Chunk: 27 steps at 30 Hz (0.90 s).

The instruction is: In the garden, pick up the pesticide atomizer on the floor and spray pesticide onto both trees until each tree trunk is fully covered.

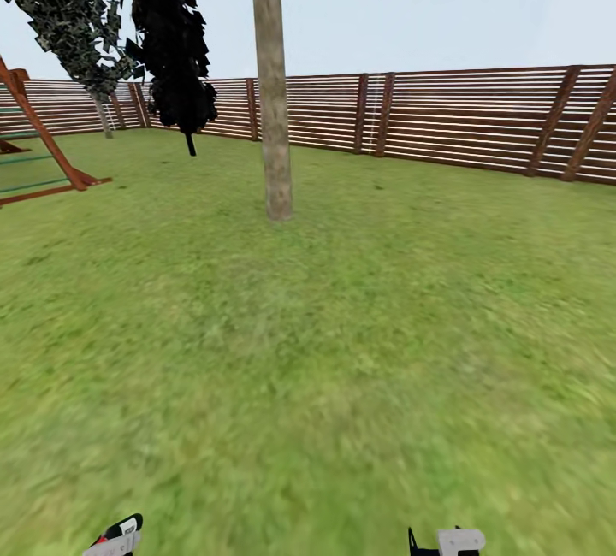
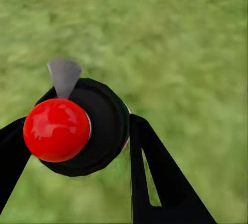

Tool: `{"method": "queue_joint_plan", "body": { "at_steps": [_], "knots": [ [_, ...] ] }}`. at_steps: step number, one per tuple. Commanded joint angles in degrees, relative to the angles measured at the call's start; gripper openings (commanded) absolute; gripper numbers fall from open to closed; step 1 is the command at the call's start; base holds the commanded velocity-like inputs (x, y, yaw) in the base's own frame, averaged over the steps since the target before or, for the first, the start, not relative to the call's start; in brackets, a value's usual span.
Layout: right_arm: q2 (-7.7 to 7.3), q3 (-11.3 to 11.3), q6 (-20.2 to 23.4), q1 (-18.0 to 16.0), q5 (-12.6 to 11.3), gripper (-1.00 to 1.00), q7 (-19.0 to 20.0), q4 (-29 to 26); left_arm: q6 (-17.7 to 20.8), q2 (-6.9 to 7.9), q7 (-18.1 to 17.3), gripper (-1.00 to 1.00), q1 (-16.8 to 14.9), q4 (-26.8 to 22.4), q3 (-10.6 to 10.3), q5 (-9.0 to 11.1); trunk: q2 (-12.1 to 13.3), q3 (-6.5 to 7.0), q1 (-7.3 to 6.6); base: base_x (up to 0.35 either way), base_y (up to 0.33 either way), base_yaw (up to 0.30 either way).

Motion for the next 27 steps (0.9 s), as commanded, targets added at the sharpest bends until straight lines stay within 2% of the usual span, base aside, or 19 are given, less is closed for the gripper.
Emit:
{"method": "queue_joint_plan", "body": {
  "at_steps": [1, 16, 19, 21, 23, 27],
  "knots": [
    [-0.01, 0.50, -0.10, -0.03, -0.23, 1.00, -0.29, 0.02, -0.08, -0.04, -0.65, -1.00, -0.04, 0.05, 0.28, 0.44, -0.02, -0.05, 0.03, 0.339, 0.000, 0.000],
    [0.00, 0.50, -0.10, -0.03, -0.23, 1.00, -0.29, 0.05, -0.14, -0.01, -0.62, -1.00, -0.04, 0.05, 0.29, 0.53, -0.02, -0.05, 0.03, 0.339, 0.000, 0.000],
    [0.07, 0.52, -0.13, -0.03, -0.31, 1.00, -0.29, -0.44, -0.15, 0.41, -0.59, -1.00, -0.03, 0.05, 0.30, 0.53, -0.02, -0.05, 0.03, 0.339, 0.000, 0.000],
    [0.14, 0.50, -0.24, -0.03, -0.32, 1.00, -0.28, -2.88, -0.15, 0.50, -0.59, -1.00, -0.03, 0.05, 0.28, 0.53, -0.02, -0.05, 0.03, 0.339, 0.000, 0.000],
    [0.02, 0.60, -0.32, -0.03, -0.20, 1.00, -0.16, -7.55, -0.15, 0.45, -0.59, -1.00, -0.04, 0.05, 0.27, 0.53, -0.02, -0.05, 0.03, 0.339, 0.000, 0.000],
    [-0.45, 0.68, -0.28, -0.03, 0.37, 1.00, -0.07, -8.36, -0.15, 0.26, -0.66, -1.00, -0.04, 0.05, 0.20, 0.53, -0.02, -0.05, 0.03, 0.339, 0.000, 0.000]
  ]
}}
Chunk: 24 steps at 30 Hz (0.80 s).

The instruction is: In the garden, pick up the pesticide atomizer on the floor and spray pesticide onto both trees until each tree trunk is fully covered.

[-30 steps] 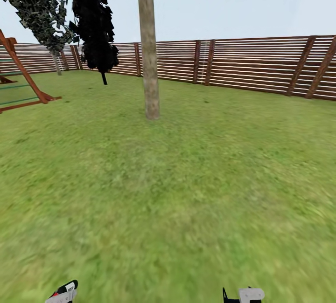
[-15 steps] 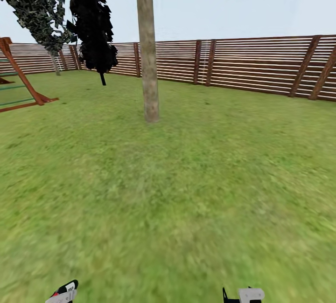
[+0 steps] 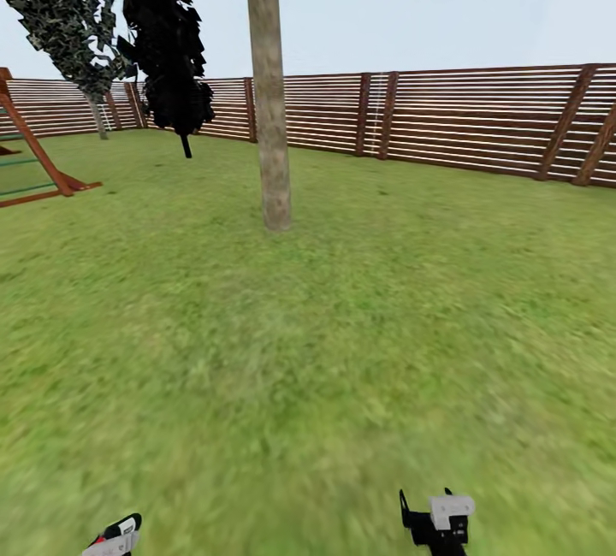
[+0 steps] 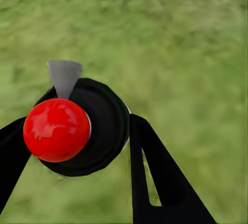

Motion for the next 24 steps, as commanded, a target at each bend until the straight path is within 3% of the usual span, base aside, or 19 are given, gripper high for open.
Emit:
{"method": "queue_joint_plan", "body": {
  "at_steps": [1, 6, 14, 24],
  "knots": [
    [-0.04, 0.52, -0.10, -0.03, 0.21, 1.00, -0.36, 0.58, -0.09, -0.09, -0.63, -1.00, -0.04, 0.05, 0.36, 0.45, -0.02, -0.05, 0.03, 0.339, 0.000, 0.000],
    [0.25, 0.62, -0.12, -0.03, 4.40, 1.00, -0.41, 2.91, -0.09, -0.14, -0.59, -1.00, -0.04, 0.05, 0.35, 0.45, -0.02, -0.05, 0.03, 0.339, 0.000, 0.000],
    [0.16, 0.56, -0.09, -0.03, 4.80, 1.00, -0.50, 3.02, -0.09, 0.09, -0.63, -1.00, -0.04, 0.05, 0.39, 0.51, -0.02, -0.05, 0.03, 0.339, 0.000, 0.019],
    [0.16, 0.49, -0.09, -0.03, 4.78, 1.00, -0.68, 3.02, -0.09, -0.09, -0.64, -1.00, -0.04, 0.05, 0.34, 0.53, -0.02, -0.05, 0.03, 0.339, 0.000, 0.260]
  ]
}}
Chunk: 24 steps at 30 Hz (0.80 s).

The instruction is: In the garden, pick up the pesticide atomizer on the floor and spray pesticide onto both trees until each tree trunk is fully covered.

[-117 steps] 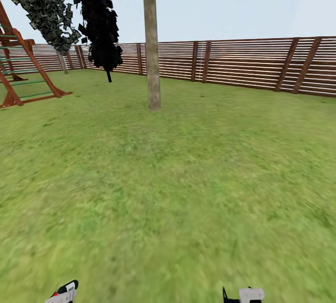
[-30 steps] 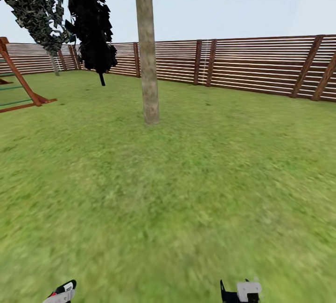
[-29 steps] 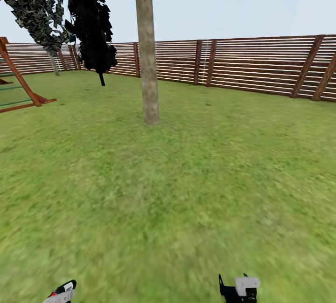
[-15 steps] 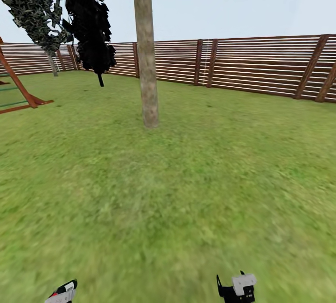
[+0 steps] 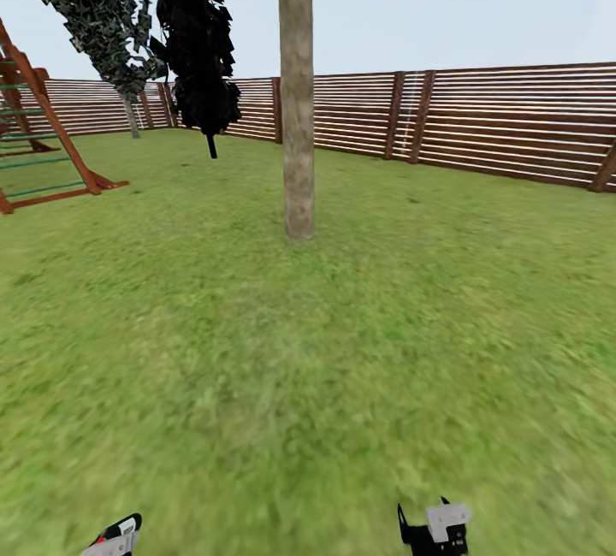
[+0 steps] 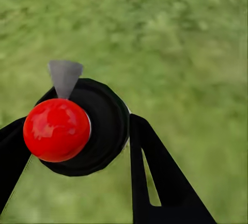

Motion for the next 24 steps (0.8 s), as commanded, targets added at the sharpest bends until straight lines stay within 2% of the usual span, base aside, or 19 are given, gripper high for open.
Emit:
{"method": "queue_joint_plan", "body": {
  "at_steps": [1, 24],
  "knots": [
    [-0.02, 0.40, -0.02, -0.02, 0.29, 1.00, -0.60, 0.01, -0.10, -0.02, -0.62, -1.00, -0.05, 0.07, 0.29, 0.43, -0.02, -0.05, 0.03, 0.339, 0.000, 0.261],
    [-0.23, 0.40, -0.02, -0.02, 0.29, 1.00, -0.52, 0.02, -0.10, -0.04, -0.62, -1.00, -0.05, 0.07, 0.29, 0.37, -0.02, -0.05, 0.03, 0.339, 0.000, 0.015]
  ]
}}
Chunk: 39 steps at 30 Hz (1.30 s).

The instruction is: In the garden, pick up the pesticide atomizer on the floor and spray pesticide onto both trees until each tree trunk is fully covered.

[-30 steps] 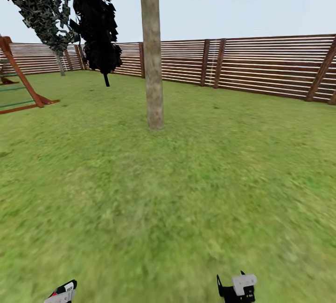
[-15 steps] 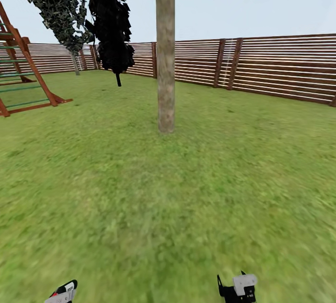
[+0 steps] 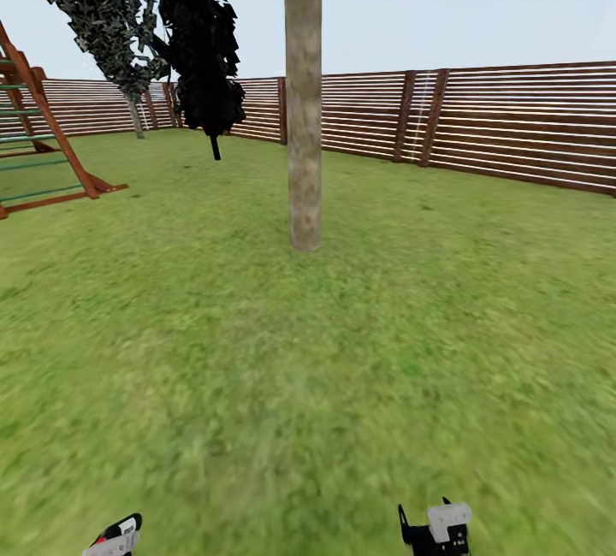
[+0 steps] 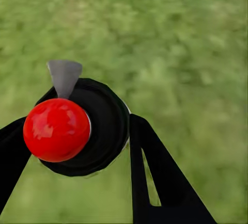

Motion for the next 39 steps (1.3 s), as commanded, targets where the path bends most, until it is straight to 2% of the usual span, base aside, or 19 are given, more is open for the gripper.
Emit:
{"method": "queue_joint_plan", "body": {
  "at_steps": [1, 32, 39],
  "knots": [
    [0.00, 0.40, -0.03, -0.03, 0.28, 1.00, -0.60, 0.03, -0.09, -0.01, -0.62, -1.00, -0.04, 0.05, 0.28, 0.44, -0.02, -0.05, 0.03, 0.339, 0.000, 0.000],
    [0.06, 0.41, -0.03, -0.03, 0.28, 1.00, -0.70, 0.02, -0.09, 0.02, -0.63, -1.00, -0.04, 0.05, 0.28, 0.39, -0.02, -0.05, 0.03, 0.339, 0.000, 0.000],
    [0.10, 0.48, -0.03, -0.03, 0.28, 1.00, -0.72, 0.02, -0.09, 0.02, -0.63, -1.00, -0.04, 0.05, 0.28, 0.39, -0.02, -0.05, 0.03, 0.339, 0.000, -0.157]
  ]
}}
